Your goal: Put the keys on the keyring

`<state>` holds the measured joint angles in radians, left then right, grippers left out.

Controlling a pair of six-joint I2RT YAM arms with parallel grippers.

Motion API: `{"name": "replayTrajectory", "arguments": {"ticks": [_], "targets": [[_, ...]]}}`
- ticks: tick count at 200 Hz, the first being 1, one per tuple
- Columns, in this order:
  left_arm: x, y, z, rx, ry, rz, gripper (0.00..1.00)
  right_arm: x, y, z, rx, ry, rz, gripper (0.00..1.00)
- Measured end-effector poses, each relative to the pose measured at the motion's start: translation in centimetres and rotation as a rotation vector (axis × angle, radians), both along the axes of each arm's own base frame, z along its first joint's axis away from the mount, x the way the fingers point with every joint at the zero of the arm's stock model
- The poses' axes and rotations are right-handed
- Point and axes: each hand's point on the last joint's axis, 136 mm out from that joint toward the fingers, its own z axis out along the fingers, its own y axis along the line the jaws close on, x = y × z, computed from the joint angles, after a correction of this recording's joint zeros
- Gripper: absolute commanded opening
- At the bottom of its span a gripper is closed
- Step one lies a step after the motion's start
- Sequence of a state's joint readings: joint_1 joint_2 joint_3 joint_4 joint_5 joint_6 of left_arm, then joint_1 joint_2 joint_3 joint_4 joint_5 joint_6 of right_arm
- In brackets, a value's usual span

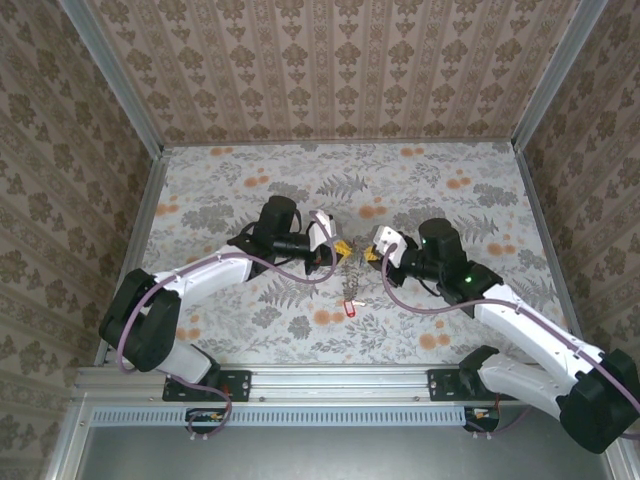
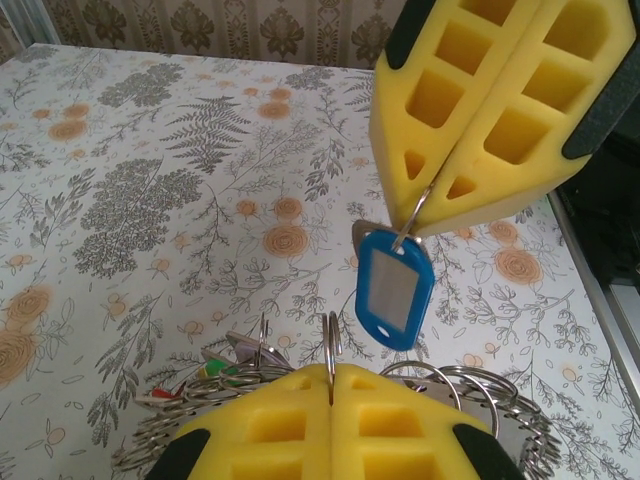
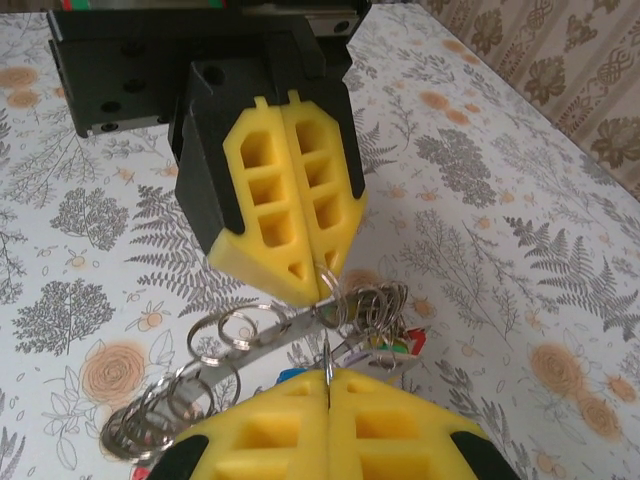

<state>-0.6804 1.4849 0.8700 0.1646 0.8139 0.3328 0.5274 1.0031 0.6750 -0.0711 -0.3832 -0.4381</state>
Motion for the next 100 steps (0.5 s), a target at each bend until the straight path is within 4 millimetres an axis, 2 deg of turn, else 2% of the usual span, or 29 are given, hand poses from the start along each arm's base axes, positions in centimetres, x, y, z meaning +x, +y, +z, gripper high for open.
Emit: {"name": "replayTrajectory", "arguments": {"ticks": [62,100], "targets": [[0.1,0.0,0.0,0.001,0.003,0.004,0.0,0.5,1.8,-0.3,-0.002,0.007,0.03,0.0],[0.0,0.0,0.0,0.001,0.002,0.005,0.0,1.0,2.2,-0.7,-0.007,0.01,0.02,0.0]]}}
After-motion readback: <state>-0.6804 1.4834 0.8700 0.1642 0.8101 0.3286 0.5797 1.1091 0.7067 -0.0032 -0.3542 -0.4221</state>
